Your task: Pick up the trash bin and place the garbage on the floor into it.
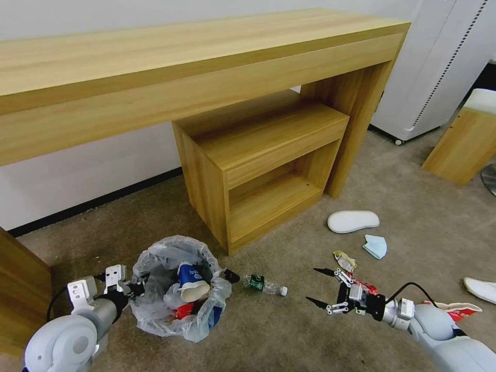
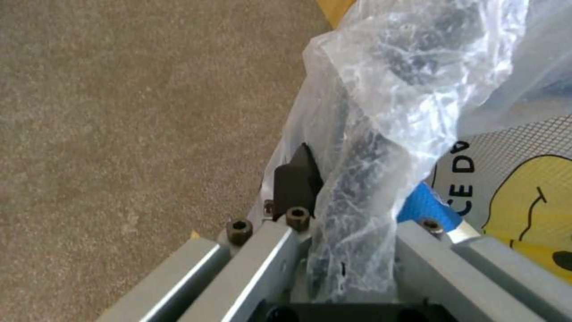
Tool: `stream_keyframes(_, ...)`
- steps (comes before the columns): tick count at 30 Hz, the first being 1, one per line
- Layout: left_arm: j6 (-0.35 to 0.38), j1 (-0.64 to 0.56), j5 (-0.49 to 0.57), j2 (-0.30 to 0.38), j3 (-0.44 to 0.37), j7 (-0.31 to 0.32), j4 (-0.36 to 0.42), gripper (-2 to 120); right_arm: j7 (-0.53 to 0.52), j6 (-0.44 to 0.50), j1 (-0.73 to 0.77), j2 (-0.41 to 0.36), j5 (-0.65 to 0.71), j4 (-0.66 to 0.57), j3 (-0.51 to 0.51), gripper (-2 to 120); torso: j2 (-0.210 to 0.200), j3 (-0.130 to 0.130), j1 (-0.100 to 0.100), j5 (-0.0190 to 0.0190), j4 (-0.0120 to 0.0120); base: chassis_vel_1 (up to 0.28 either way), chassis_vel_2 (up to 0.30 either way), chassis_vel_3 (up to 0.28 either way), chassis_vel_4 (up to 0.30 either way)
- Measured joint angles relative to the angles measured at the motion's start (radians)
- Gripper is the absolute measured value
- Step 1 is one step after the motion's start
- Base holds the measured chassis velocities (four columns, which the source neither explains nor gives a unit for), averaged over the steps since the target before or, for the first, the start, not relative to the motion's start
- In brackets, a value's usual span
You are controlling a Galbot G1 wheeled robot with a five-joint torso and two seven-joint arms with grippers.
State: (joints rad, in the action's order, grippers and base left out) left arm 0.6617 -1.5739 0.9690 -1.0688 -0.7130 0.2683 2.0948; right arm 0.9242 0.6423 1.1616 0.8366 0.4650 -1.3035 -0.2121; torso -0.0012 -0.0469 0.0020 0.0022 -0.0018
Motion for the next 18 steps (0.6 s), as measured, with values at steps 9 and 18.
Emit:
stream_keyframes(9,0.002,0.001,0.001,-0.004,-0.002,0.004,0.009,0,-0.178,-0.034,-0.062,-0.012,-0.006,0.031,0.147,82,0.000,0.000,0.000,-0.0001,0.0000,0.000,0.000,0.000,0.000)
stream_keyframes(18,0.002,-0.001,0.001,-0.004,-0.008,0.005,0.009,0,-0.314,-0.106,-0.101,-0.040,-0.046,0.029,0.252,82,0.000,0.000,0.000,0.0001,0.0001,0.000,0.000,0.000,0.000)
